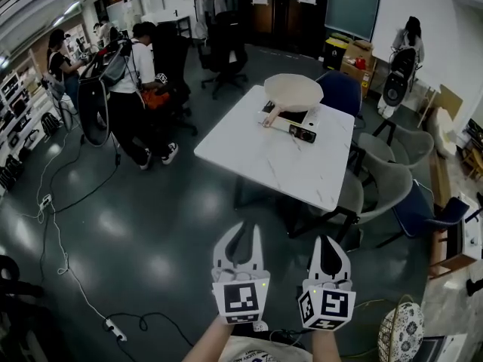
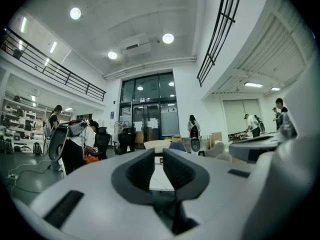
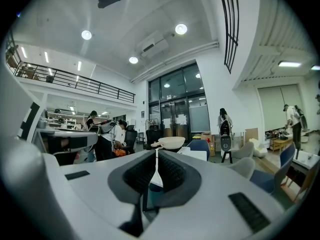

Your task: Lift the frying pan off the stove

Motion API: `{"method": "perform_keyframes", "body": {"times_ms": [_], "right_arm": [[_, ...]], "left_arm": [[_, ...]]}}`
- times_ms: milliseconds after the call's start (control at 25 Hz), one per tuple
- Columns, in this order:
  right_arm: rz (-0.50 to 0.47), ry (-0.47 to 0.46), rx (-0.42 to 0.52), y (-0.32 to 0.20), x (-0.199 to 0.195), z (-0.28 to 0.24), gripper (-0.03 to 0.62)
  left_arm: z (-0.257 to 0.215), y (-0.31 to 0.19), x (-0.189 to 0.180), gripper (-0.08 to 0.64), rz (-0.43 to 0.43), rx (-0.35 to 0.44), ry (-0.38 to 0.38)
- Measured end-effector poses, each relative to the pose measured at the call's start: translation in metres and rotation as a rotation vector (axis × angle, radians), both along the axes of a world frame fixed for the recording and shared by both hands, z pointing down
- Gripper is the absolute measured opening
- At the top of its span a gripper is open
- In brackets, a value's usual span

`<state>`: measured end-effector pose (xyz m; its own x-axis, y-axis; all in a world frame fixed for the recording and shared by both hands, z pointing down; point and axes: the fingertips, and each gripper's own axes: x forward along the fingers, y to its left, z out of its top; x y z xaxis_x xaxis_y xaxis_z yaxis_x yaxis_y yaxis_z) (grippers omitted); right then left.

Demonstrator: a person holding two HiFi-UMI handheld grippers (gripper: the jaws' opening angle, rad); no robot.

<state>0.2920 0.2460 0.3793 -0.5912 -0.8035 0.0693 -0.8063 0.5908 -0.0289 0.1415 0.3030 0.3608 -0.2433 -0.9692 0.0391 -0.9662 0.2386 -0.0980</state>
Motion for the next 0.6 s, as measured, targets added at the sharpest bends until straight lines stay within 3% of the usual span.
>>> {"method": "perform_keyframes", "body": {"times_ms": [600], "right_arm": [[0.048,-0.016,-0.030,-0.080,-0.100,-0.005,0.023]], "left_arm": [[-0.005,-0.092,-0.099,0.058,0.081,-0.007,0.011]]}}
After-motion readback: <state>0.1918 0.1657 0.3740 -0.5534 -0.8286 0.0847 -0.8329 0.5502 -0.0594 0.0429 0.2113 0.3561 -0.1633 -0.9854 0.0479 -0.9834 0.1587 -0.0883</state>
